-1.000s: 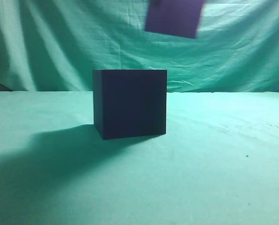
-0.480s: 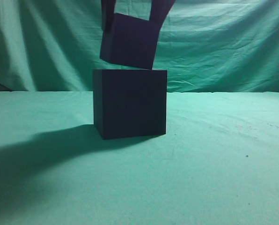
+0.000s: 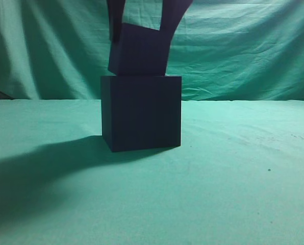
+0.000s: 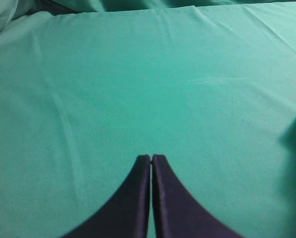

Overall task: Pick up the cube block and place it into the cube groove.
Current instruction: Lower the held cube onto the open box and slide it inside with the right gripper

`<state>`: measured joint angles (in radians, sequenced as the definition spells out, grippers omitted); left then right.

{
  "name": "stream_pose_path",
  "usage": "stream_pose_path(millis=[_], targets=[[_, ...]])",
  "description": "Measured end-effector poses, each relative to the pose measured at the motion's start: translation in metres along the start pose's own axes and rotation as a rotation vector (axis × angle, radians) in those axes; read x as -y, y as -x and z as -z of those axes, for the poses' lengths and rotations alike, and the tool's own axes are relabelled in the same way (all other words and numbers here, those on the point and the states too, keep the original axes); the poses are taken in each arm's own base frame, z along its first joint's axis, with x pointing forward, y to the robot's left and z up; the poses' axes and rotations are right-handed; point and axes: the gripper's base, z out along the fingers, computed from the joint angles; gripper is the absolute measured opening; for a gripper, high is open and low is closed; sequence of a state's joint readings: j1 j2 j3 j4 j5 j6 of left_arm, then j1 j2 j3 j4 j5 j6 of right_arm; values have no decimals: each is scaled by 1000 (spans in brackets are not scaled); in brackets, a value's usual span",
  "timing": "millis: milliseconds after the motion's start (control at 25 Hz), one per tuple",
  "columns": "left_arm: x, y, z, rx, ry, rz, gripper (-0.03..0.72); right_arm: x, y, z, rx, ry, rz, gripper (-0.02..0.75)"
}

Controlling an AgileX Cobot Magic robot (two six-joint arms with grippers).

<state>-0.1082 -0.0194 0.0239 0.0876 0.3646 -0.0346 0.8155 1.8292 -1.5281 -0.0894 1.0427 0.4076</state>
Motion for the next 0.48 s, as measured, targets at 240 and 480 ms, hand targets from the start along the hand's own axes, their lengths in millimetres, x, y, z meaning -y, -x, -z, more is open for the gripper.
stream_pose_path(millis=[240, 480], targets=[[0, 0, 0, 0, 0, 0, 0, 5, -5, -11, -73, -74, 33, 432], [0, 0, 0, 0, 0, 0, 0, 5, -4, -11, -68, -71, 86, 432]])
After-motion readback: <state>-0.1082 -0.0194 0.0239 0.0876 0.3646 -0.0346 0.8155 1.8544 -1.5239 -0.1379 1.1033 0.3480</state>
